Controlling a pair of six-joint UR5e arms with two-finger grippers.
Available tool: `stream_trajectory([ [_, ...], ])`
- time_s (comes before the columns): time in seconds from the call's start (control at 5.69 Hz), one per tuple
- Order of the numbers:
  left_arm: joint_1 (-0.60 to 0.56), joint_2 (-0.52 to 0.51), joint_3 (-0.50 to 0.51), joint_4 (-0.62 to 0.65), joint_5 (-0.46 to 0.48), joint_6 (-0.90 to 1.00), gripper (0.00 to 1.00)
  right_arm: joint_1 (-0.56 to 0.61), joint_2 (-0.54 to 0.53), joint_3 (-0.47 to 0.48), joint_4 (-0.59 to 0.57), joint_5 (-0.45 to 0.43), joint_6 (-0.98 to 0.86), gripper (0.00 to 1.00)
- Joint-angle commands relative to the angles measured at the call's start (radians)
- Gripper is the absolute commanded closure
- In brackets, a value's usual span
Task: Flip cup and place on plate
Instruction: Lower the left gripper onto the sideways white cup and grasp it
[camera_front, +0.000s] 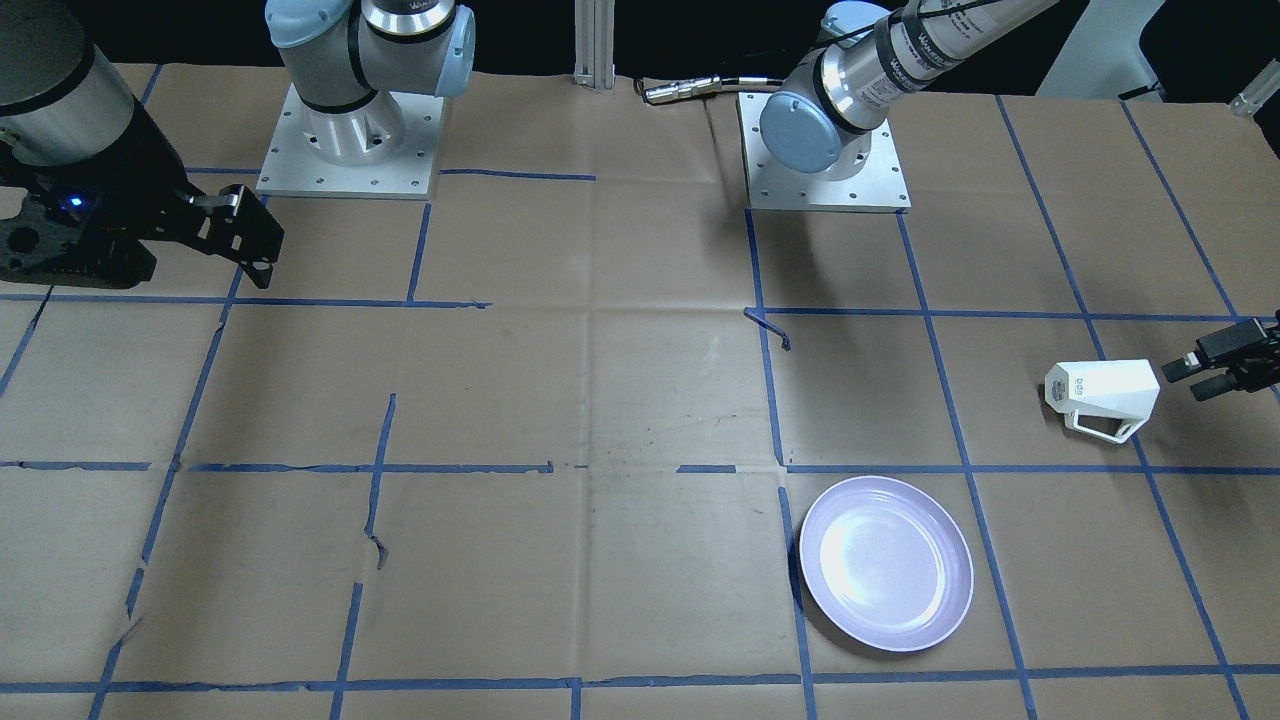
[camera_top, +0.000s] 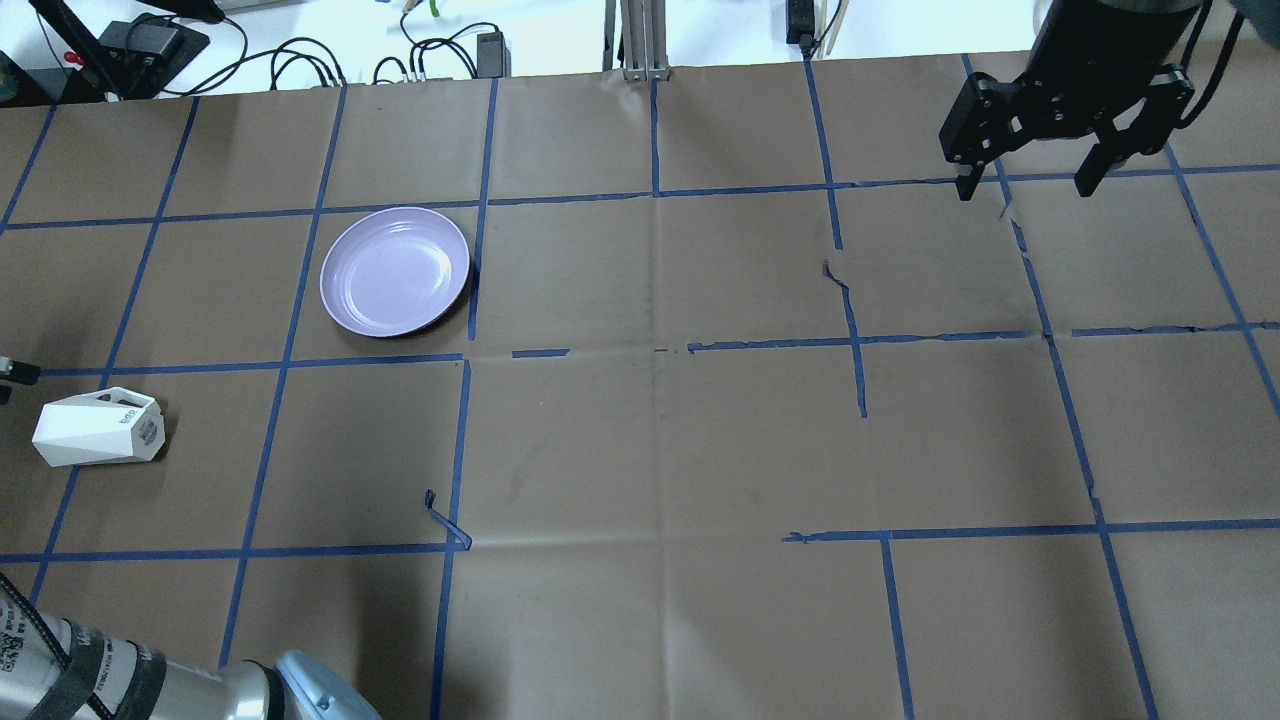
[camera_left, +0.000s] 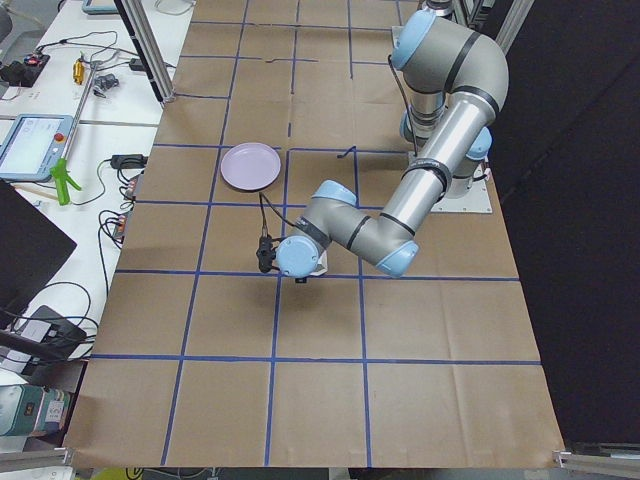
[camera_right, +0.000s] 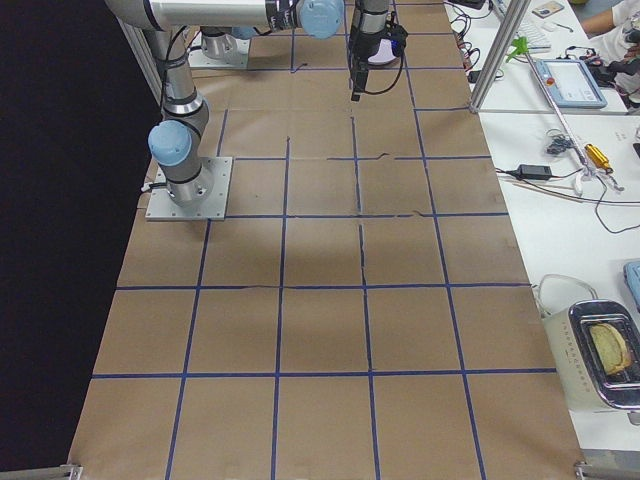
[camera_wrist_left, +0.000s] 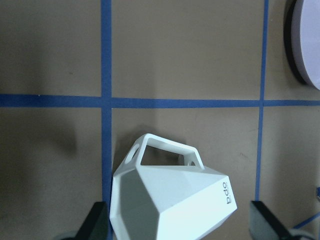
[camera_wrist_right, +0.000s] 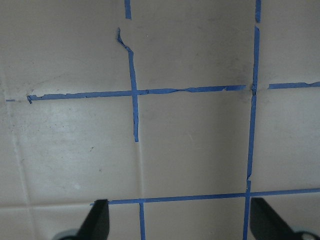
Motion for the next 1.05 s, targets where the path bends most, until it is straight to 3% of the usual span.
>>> stream_trajectory([
  [0.0, 0.022, -0.062, -0.011, -0.039, -0.021, 0.076, 0.08, 0.0, 0.0, 0.0, 0.0, 0.0, 0.0, 0.0],
  [0.35, 0.022, -0.066, -0.012, -0.163, -0.032, 0.096, 0.09, 0.0, 0.0, 0.0, 0.0, 0.0, 0.0, 0.0],
  [0.53, 0.02, -0.064, -0.009, -0.165, -0.037, 0.099, 0.16, 0.0, 0.0, 0.0, 0.0, 0.0, 0.0, 0.0],
  [0.7, 0.017, -0.057, -0.009, -0.171, -0.035, 0.104, 0.39, 0.0, 0.0, 0.0, 0.0, 0.0, 0.0, 0.0],
  [0.88, 0.013, -0.049, -0.008, -0.171, -0.037, 0.115, 0.72, 0.0, 0.0, 0.0, 0.0, 0.0, 0.0, 0.0],
])
